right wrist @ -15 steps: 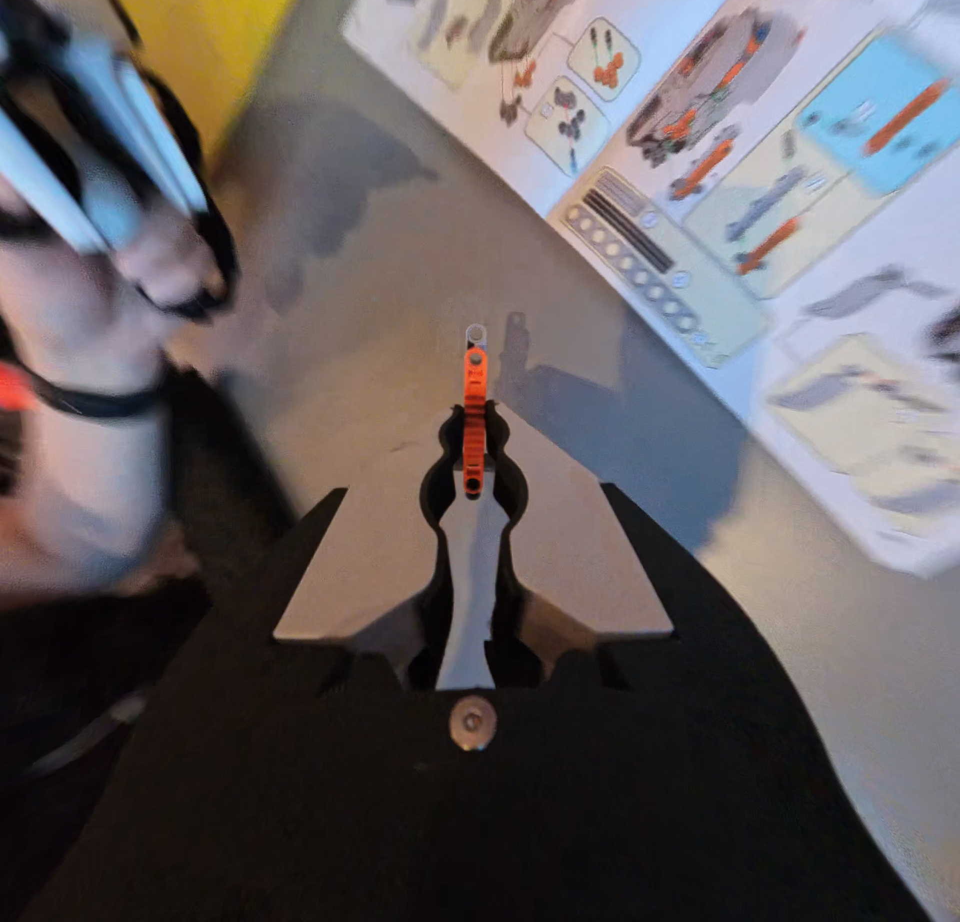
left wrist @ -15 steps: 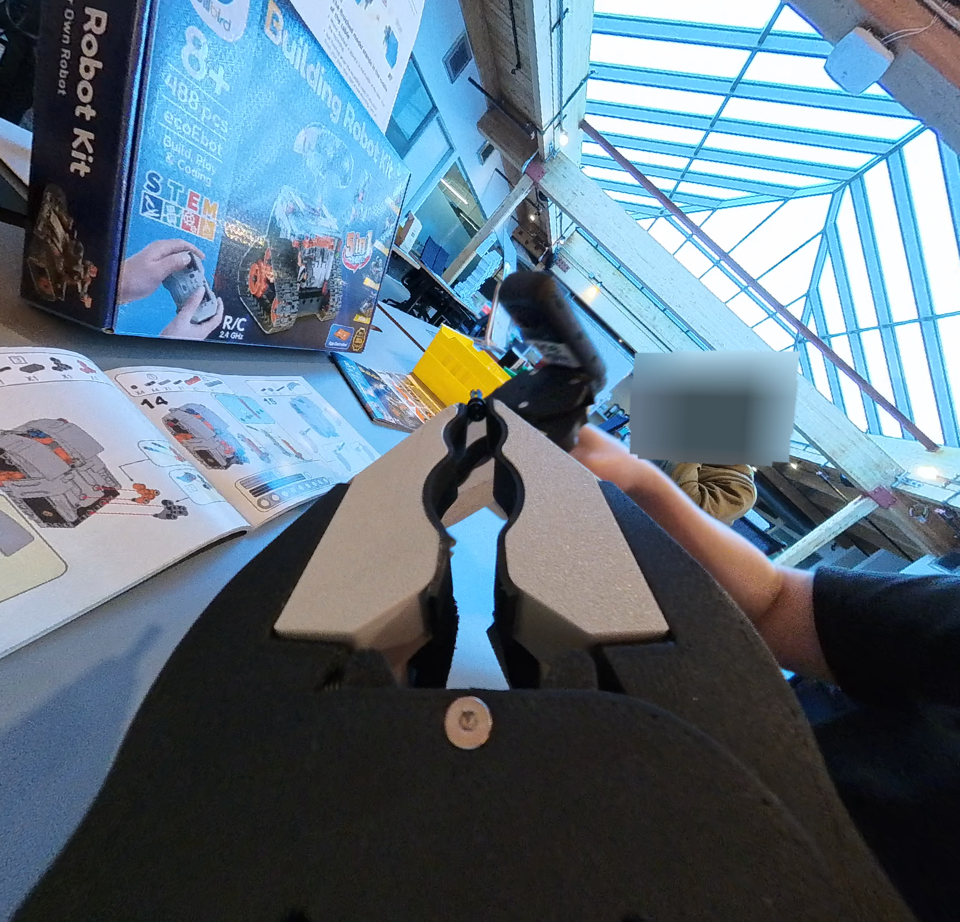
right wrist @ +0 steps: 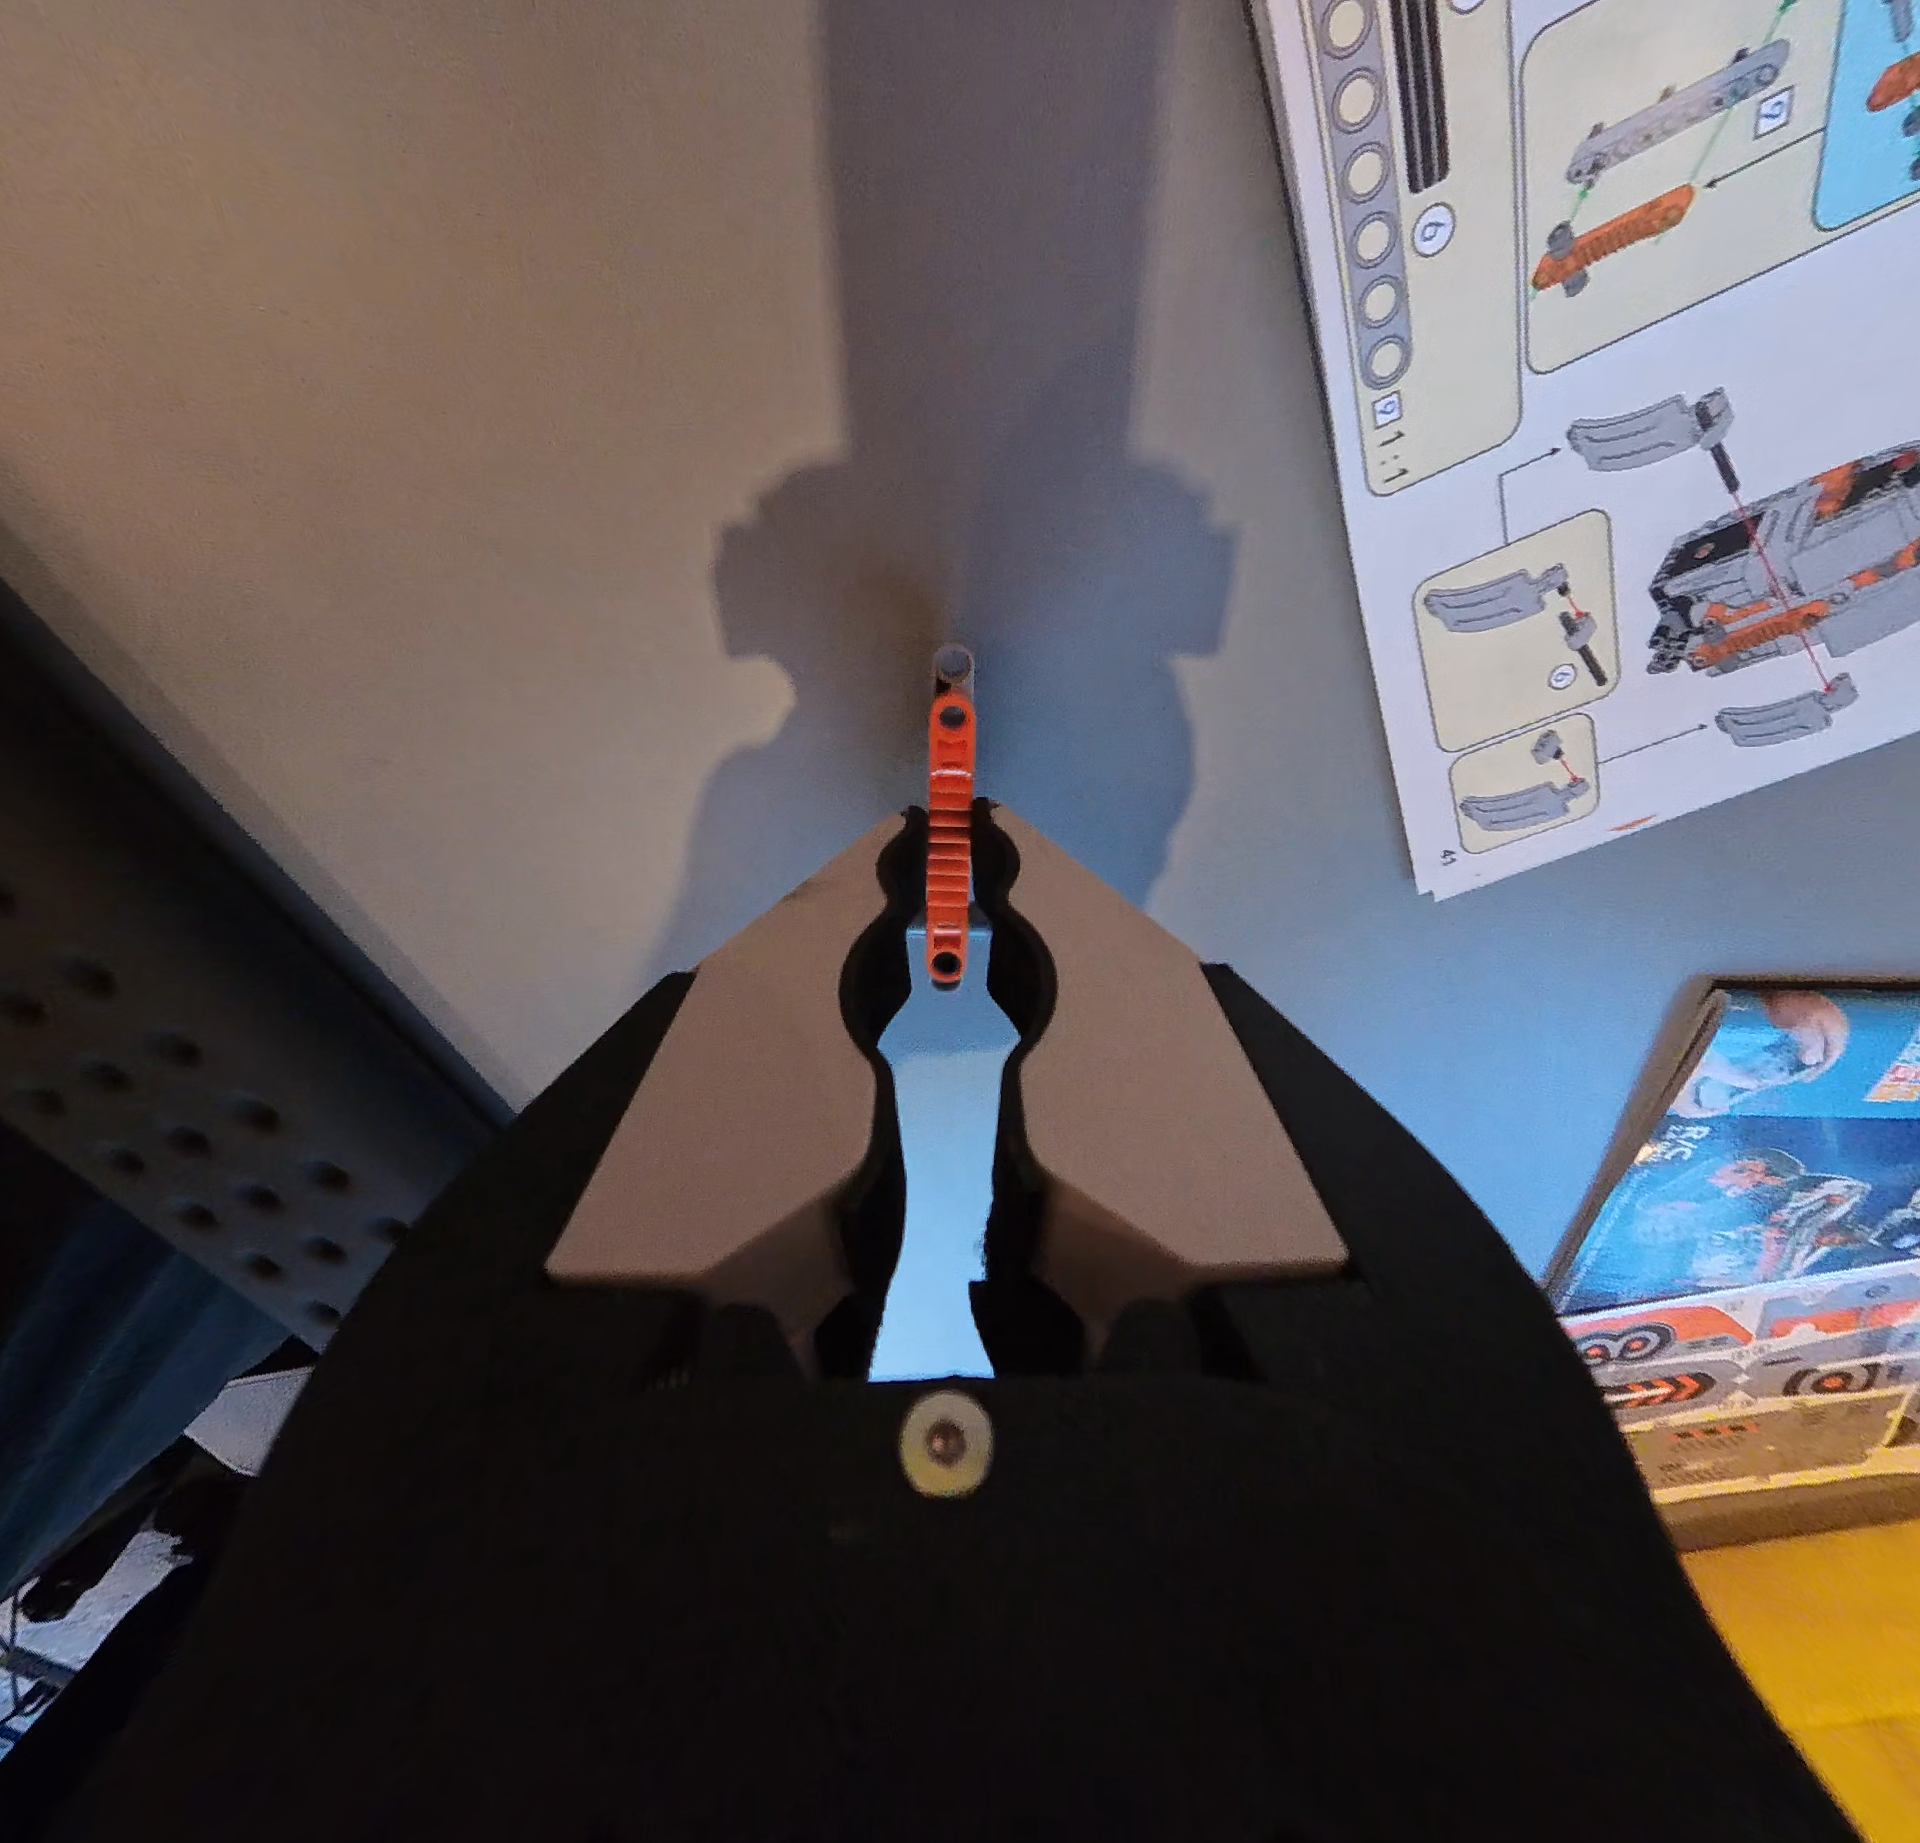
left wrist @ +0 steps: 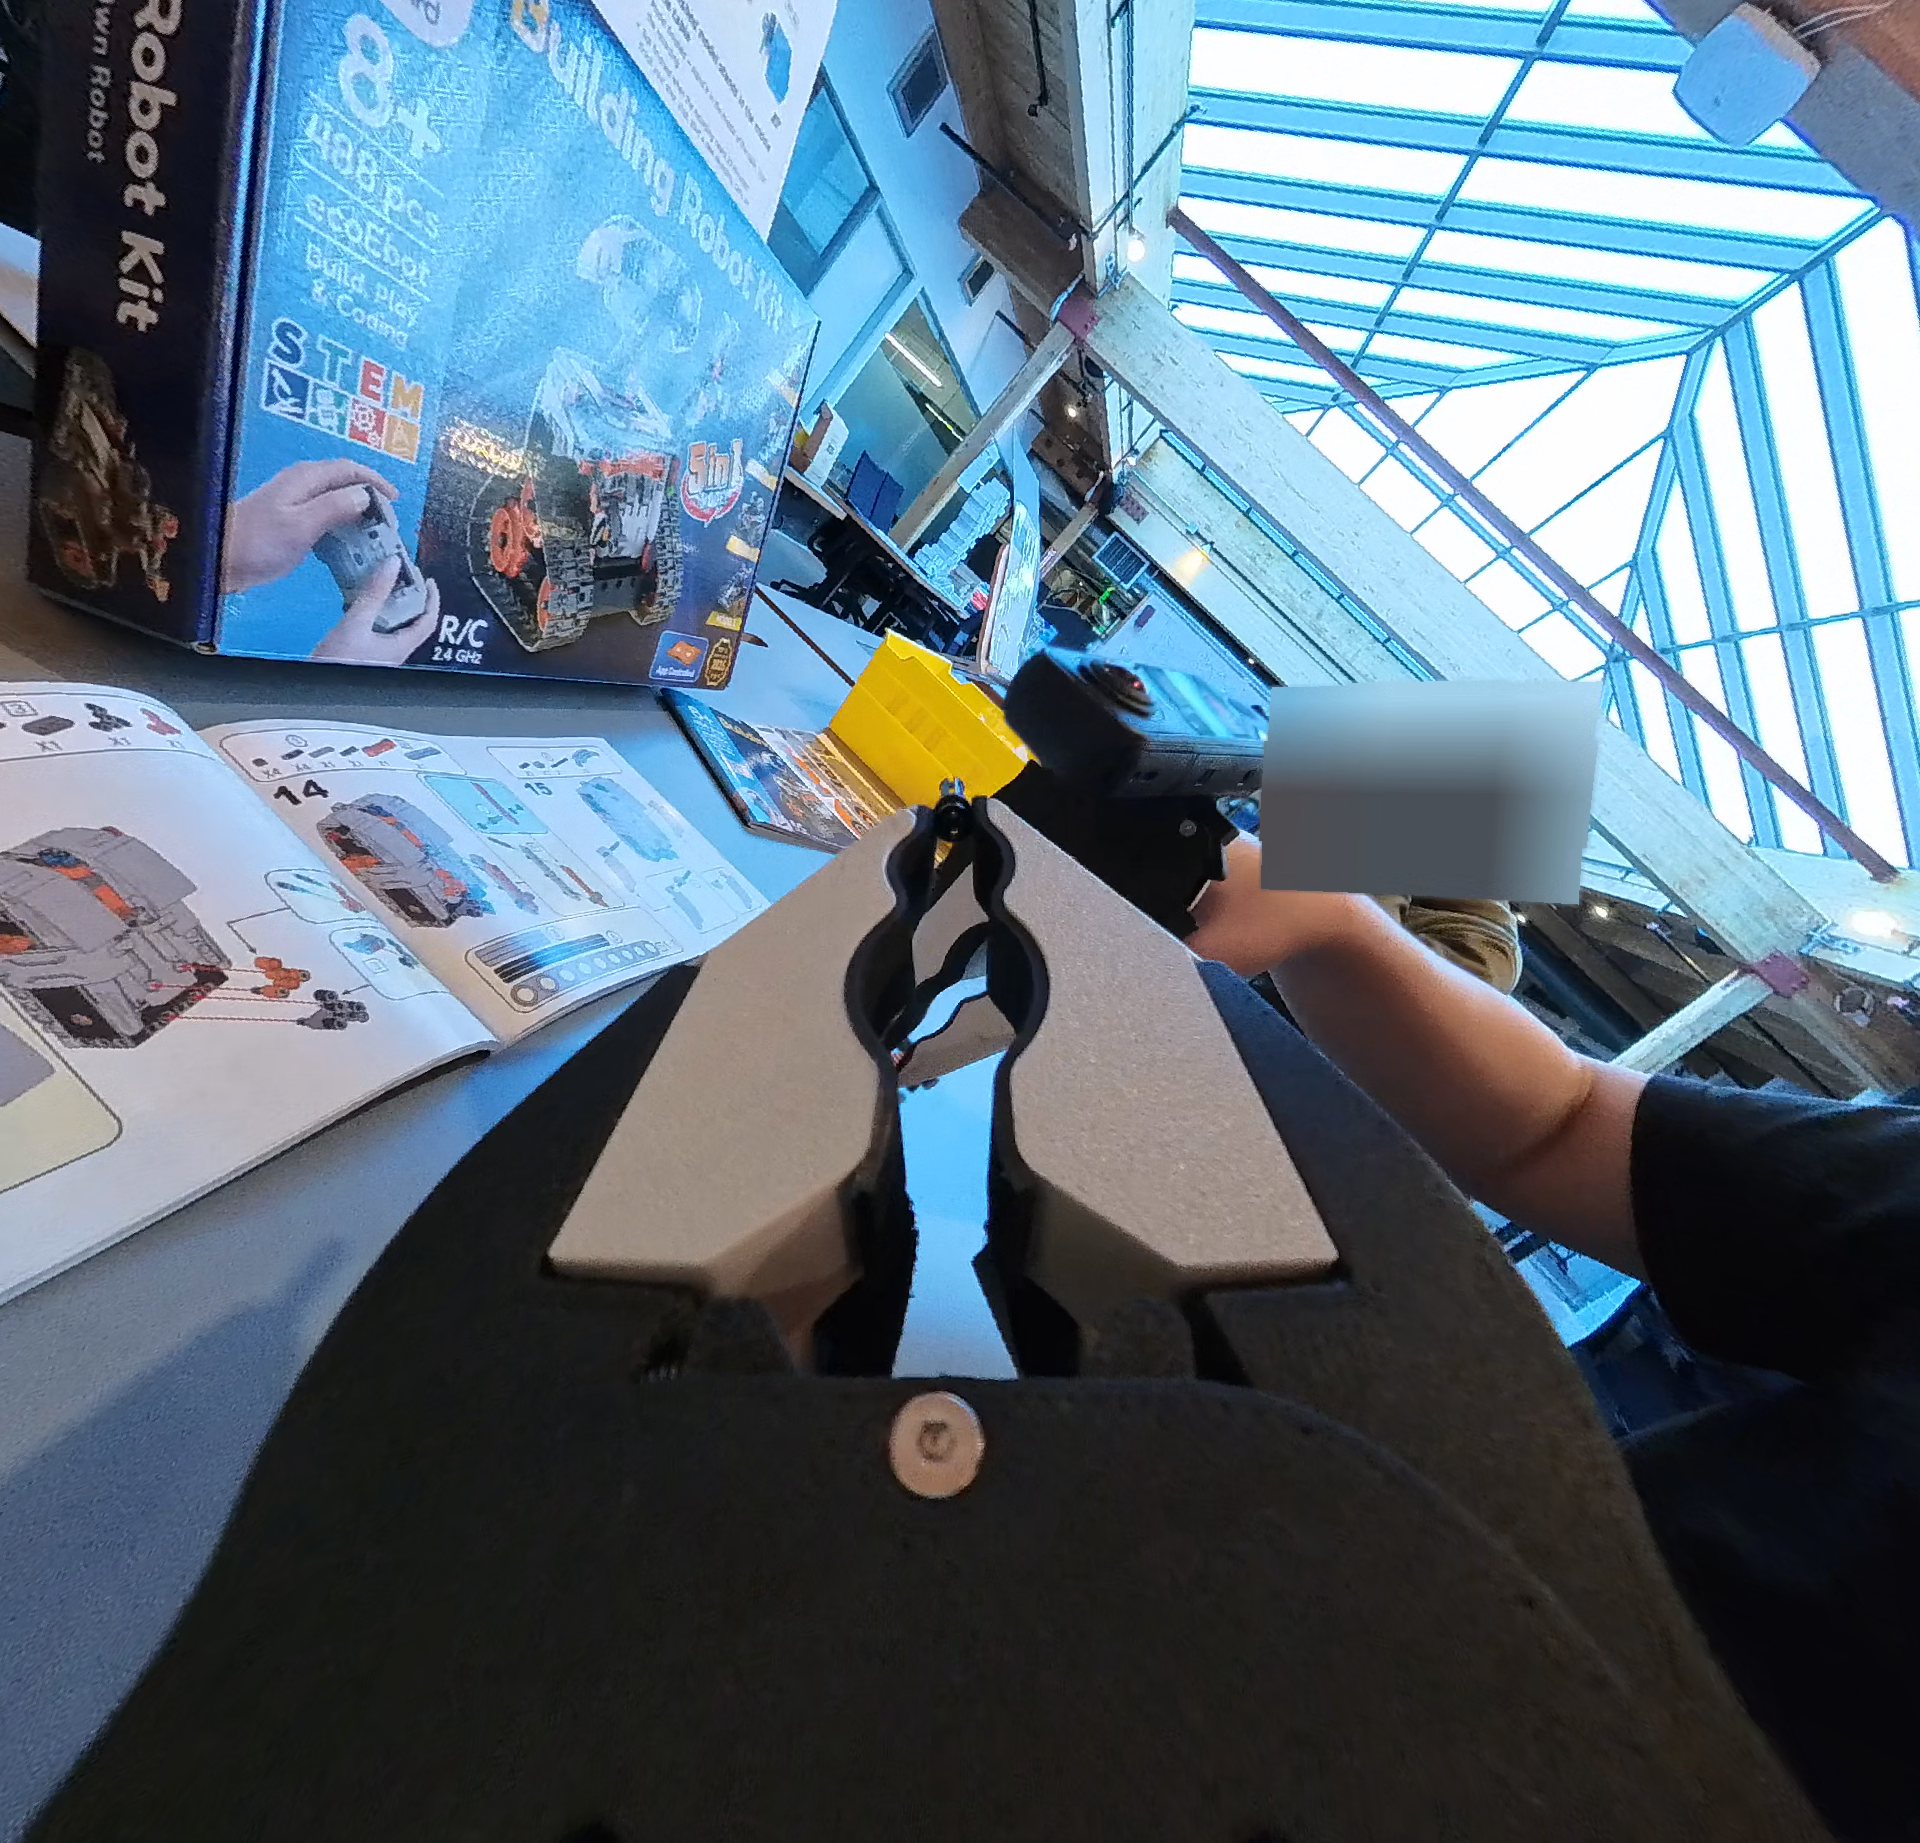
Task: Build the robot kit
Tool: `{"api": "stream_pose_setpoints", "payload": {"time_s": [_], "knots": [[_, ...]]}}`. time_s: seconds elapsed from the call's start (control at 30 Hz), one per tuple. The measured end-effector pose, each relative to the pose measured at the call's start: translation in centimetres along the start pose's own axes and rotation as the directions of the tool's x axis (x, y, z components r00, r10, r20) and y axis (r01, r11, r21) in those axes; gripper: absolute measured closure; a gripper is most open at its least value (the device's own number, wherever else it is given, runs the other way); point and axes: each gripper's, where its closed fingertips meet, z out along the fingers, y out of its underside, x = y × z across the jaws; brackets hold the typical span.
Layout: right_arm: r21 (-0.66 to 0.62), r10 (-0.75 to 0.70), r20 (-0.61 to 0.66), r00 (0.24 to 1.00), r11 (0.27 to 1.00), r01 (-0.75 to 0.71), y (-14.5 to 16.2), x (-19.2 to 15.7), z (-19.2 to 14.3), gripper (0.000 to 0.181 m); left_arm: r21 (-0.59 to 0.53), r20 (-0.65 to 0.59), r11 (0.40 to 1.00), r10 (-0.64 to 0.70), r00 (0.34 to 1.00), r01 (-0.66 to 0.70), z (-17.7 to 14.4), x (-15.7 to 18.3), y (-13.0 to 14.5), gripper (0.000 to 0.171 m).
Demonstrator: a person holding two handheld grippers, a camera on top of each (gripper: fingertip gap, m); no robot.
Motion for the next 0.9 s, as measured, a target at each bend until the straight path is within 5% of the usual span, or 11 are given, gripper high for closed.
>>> {"api": "stream_pose_setpoints", "payload": {"time_s": [0.7,0.8,0.9], "knots": [[0.063,-0.001,-0.004,1.000,0.998,0.001,-0.3,-0.3,0.7,0.176,-0.036,-0.018,0.999,-0.013,1.000,0.012,0.5,0.3,0.8,0.169],[0.156,0.001,0.027,1.000,0.988,-0.005,-1.4,-0.5,-0.6,0.176,-0.044,-0.015,0.999,-0.015,1.000,0.015,0.5,0.2,1.0,0.169],[0.379,0.031,0.073,0.997,0.924,-0.057,-3.2,0.2,-3.4,0.176,-0.039,-0.018,0.999,-0.024,1.000,0.024,0.4,0.1,0.9,0.169]]}}
